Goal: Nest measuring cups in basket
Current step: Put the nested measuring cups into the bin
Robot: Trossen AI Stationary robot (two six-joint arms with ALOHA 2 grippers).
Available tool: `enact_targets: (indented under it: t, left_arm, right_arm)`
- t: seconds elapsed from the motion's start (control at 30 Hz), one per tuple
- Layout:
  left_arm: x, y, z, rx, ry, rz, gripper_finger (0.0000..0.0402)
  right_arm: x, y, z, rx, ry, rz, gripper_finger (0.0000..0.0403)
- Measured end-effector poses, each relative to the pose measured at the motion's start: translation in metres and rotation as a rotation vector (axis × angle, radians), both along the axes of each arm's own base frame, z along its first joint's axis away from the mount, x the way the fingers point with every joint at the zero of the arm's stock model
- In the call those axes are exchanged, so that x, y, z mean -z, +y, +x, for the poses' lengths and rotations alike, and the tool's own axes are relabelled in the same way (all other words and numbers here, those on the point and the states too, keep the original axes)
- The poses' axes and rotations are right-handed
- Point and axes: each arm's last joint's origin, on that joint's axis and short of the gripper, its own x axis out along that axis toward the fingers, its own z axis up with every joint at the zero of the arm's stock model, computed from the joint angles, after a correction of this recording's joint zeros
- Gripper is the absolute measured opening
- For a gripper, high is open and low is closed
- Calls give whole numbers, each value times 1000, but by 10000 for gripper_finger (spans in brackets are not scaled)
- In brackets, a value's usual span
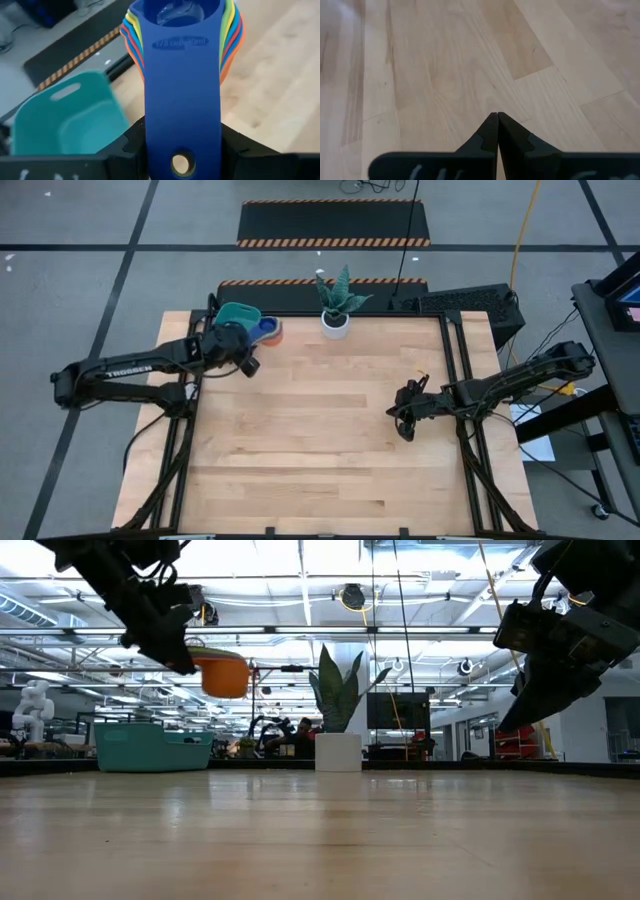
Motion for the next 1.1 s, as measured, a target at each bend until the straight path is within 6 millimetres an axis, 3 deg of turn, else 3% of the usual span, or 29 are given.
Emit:
enact_targets:
  t: [0.57, 0.9, 1.1]
  left_arm:
    - [35, 27, -29, -339, 74, 46, 138]
    - [64, 38, -43, -450, 45, 40, 138]
    - [69, 44, -46, -485, -4, 55, 138]
  right_arm:
    - [0, 0, 0, -12, 2, -12, 0]
    - [0, 0, 0, -12, 1, -12, 0]
    - [0, 0, 0, -9, 0, -18, 0]
